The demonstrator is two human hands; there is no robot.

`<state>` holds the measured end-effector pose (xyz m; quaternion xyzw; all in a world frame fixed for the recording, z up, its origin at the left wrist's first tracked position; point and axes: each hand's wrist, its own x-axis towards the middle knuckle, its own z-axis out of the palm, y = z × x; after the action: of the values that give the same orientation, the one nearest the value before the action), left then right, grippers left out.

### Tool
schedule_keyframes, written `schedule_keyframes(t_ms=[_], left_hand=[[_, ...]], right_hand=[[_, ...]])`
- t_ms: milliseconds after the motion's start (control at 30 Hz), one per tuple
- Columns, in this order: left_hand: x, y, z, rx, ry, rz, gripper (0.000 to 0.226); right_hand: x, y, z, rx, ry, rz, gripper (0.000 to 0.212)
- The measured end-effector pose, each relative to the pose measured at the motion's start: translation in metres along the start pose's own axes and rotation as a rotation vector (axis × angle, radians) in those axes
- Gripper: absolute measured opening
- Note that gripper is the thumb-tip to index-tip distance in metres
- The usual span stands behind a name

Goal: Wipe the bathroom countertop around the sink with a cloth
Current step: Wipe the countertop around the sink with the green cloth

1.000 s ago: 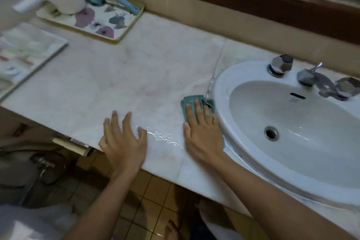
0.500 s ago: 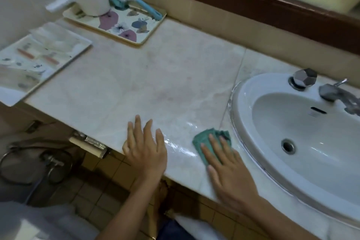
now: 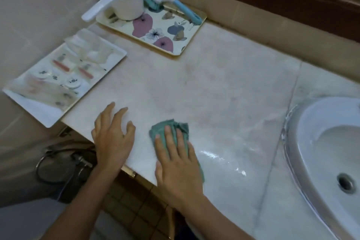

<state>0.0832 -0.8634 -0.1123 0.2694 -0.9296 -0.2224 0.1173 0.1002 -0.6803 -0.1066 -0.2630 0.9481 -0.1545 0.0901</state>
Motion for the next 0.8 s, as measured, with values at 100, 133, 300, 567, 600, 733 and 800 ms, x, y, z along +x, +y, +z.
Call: schedule_keyframes(t_ms=[100, 133, 300, 567, 600, 733, 800], left_hand=[[0.033, -0.027, -0.001, 0.143, -0.079, 0.022, 0.044], [0.038, -0.032, 0.000, 0.168, -0.095, 0.019, 0.045], [0.038, -0.029, 0.001, 0.160, -0.068, 0.005, 0.054], [0.038, -0.031, 0.001, 0.102, -0.025, 0.014, 0.053], [0.038, -0.033, 0.000, 0.086, -0.027, 0.013, 0.052], [0.042, -0.034, -0.002, 0.010, -0.071, -0.020, 0.052], [0.043, -0.032, -0.005, -0.016, -0.083, -0.045, 0.050]], right_hand=[[-0.032, 0.031, -0.008, -0.053, -0.098, -0.217, 0.069], [-0.037, 0.052, -0.016, -0.085, -0.122, -0.257, 0.069], [0.025, 0.117, -0.048, -0.132, -0.113, -0.009, 0.069], [0.175, 0.002, -0.014, -0.041, 0.011, 0.273, 0.065], [0.164, -0.018, -0.006, -0.033, 0.014, 0.190, 0.067], [0.077, -0.041, 0.005, -0.039, -0.045, -0.118, 0.070], [0.038, -0.014, -0.005, -0.071, -0.064, -0.149, 0.071]])
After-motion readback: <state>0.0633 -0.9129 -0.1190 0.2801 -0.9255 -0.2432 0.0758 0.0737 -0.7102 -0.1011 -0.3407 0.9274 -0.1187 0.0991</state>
